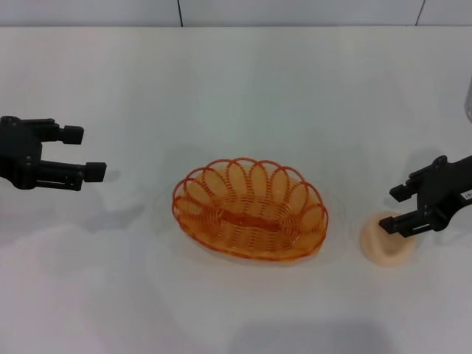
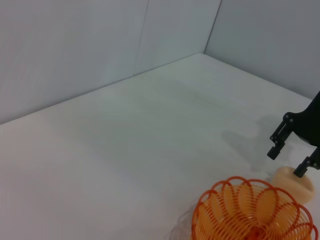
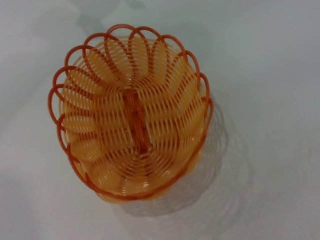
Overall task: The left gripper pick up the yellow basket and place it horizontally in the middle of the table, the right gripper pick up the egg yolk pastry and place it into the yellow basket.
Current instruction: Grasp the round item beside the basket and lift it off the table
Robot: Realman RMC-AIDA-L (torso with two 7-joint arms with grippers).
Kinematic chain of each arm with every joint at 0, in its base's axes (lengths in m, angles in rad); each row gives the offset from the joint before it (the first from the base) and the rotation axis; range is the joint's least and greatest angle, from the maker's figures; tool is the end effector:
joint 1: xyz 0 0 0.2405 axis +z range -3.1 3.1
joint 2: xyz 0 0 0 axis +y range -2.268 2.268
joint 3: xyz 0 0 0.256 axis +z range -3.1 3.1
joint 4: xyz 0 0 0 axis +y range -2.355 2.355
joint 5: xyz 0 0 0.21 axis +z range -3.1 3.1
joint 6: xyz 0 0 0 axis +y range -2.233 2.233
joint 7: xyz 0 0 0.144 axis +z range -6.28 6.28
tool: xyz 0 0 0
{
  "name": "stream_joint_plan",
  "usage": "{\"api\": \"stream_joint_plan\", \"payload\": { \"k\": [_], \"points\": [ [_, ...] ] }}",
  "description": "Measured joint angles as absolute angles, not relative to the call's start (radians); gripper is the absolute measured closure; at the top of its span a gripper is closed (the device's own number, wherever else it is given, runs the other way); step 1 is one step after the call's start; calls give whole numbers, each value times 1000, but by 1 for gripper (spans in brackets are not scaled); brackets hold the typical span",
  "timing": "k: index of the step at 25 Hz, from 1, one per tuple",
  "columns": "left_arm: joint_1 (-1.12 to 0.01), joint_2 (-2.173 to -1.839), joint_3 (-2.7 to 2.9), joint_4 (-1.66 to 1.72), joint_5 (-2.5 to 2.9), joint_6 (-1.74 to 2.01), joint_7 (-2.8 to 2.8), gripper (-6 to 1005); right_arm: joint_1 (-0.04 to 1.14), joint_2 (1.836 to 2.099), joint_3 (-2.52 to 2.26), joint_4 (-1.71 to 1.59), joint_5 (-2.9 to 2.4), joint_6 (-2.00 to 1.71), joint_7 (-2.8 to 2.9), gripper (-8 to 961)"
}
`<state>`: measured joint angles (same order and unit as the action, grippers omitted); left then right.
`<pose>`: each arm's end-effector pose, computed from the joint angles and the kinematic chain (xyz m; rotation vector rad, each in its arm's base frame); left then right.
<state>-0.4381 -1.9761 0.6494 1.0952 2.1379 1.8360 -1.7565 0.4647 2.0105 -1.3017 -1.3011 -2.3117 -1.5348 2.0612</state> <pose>-0.2723 0.3101 0.1042 -2.7489 -0.7651 -0.3823 0.2175 0.3364 0.0183 -2.8537 0.5729 -0.2742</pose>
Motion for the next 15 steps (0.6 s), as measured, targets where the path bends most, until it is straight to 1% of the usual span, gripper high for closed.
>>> {"api": "stream_joint_plan", "payload": {
  "k": [15],
  "points": [
    [-435, -1978, 647, 1095, 2124, 1833, -1756, 107, 457, 2013, -1307, -1273, -2339, -1525, 2059, 452]
  ]
}}
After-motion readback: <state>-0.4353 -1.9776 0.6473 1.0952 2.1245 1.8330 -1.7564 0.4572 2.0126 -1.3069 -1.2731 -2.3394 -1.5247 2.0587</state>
